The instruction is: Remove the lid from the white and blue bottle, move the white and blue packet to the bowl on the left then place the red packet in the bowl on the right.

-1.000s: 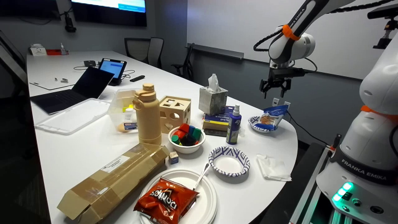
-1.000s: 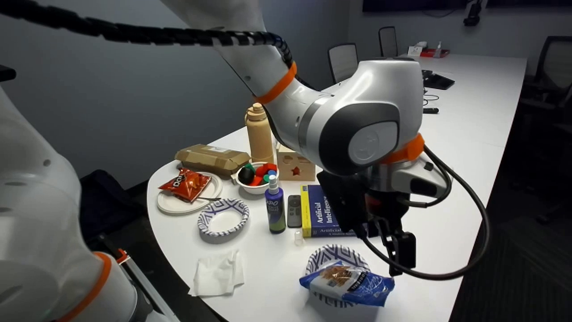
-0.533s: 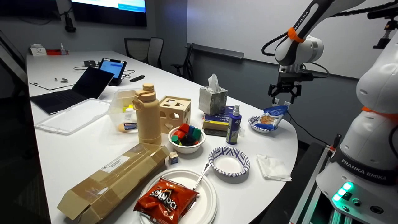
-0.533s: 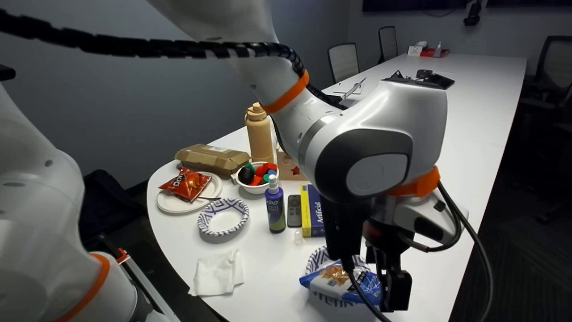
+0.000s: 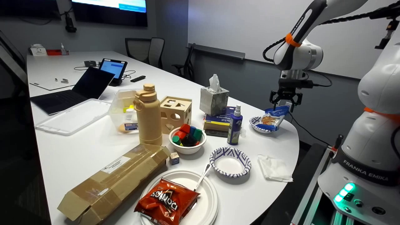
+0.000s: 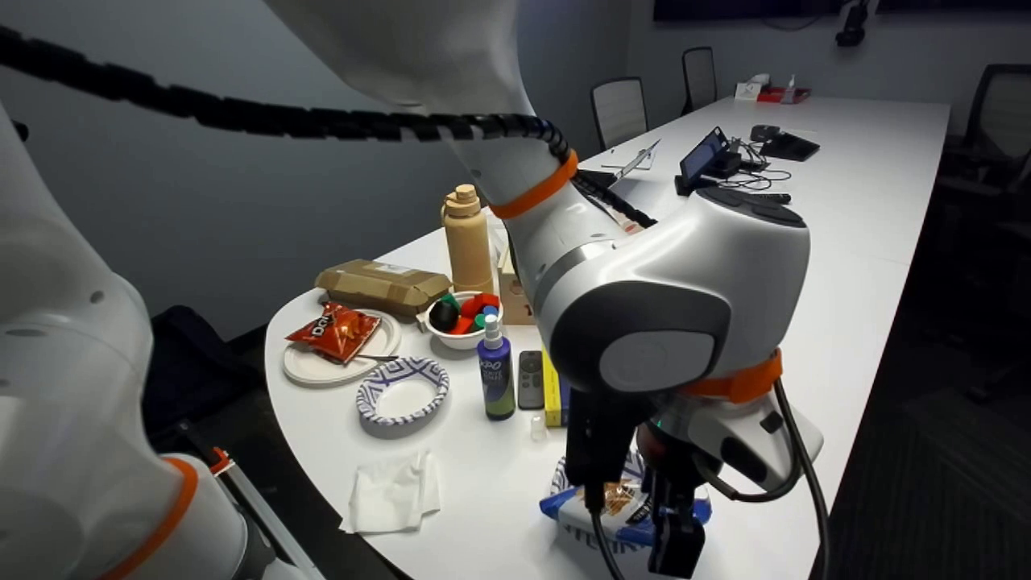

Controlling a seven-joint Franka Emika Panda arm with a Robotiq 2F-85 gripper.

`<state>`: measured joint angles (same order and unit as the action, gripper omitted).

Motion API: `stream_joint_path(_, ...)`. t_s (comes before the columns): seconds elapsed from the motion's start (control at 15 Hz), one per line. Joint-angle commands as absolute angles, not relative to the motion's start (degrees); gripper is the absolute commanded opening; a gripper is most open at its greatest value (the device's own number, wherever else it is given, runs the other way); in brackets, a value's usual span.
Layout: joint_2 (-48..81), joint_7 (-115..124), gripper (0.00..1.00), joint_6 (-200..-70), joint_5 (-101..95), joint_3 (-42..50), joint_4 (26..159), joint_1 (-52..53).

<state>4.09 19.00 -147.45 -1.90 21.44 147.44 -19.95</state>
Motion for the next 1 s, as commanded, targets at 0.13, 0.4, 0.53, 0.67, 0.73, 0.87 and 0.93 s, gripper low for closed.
stream_joint_path(0.13,6.8,17.6,0.42,-150.6,1.6,21.3,147.7,-19.9)
stream_joint_path(0.4,8.8,17.1,0.10,-152.9,3.4,21.2,147.8,-19.9)
stream_joint_path(0.53,8.8,17.3,0.00,-153.9,3.4,21.3,148.1,-19.6)
stream_joint_path(0.67,8.0,17.3,0.00,-154.9,2.9,21.4,148.5,-19.3)
stream_joint_path(0.73,6.8,16.9,0.00,-155.1,2.9,21.3,149.0,-19.2)
stream_joint_path(0.87,4.8,16.2,0.00,-155.4,2.6,21.3,149.5,-19.0)
stream_joint_path(0.93,3.4,15.2,0.00,-154.6,2.9,21.0,149.7,-19.0)
